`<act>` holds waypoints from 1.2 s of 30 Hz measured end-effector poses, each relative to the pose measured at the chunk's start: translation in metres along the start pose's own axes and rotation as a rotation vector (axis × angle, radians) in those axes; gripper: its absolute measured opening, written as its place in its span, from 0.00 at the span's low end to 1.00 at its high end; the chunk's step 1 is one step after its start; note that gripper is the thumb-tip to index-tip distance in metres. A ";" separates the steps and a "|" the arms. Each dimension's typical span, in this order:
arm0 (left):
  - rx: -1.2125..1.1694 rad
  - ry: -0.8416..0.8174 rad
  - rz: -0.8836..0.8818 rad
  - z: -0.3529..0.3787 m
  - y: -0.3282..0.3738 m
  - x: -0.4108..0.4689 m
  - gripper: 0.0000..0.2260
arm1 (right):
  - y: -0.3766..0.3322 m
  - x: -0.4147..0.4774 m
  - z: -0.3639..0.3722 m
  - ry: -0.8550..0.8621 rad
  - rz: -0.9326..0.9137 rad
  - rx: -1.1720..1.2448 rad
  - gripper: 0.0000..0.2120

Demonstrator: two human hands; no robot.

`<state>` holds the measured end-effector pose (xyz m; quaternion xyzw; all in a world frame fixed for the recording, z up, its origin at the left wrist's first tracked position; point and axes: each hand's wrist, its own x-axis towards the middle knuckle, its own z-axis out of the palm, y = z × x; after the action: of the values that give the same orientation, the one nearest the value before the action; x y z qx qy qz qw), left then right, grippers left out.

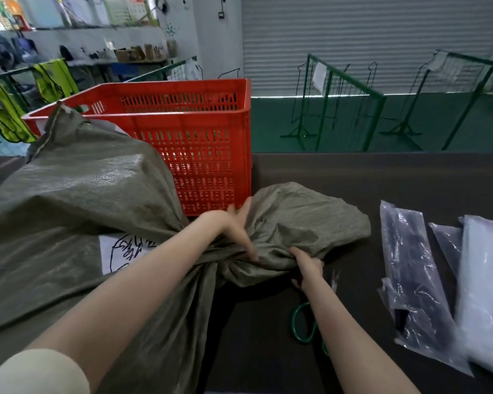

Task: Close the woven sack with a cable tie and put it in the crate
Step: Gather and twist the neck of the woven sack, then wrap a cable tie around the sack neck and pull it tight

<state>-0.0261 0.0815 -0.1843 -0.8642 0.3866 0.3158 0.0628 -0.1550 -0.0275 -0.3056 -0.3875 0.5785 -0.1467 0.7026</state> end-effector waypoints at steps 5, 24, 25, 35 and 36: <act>0.059 0.067 0.092 0.045 0.034 0.030 0.53 | -0.006 -0.006 -0.004 -0.047 -0.072 0.230 0.39; 0.134 0.163 0.060 0.073 0.056 0.044 0.38 | -0.007 -0.006 -0.049 0.042 -0.290 -0.391 0.25; 0.136 0.256 0.076 0.074 0.064 0.042 0.38 | -0.007 -0.006 -0.052 0.052 -0.295 -0.373 0.26; 0.112 0.523 0.644 0.120 0.179 0.032 0.18 | -0.006 -0.030 -0.136 0.417 -0.485 -0.371 0.13; 0.089 0.472 0.652 0.128 0.188 0.029 0.16 | -0.003 -0.033 -0.146 0.458 -0.496 -0.393 0.11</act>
<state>-0.2081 -0.0217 -0.2779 -0.7415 0.6576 0.0953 -0.0937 -0.2994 -0.0624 -0.2849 -0.5999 0.6263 -0.2810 0.4110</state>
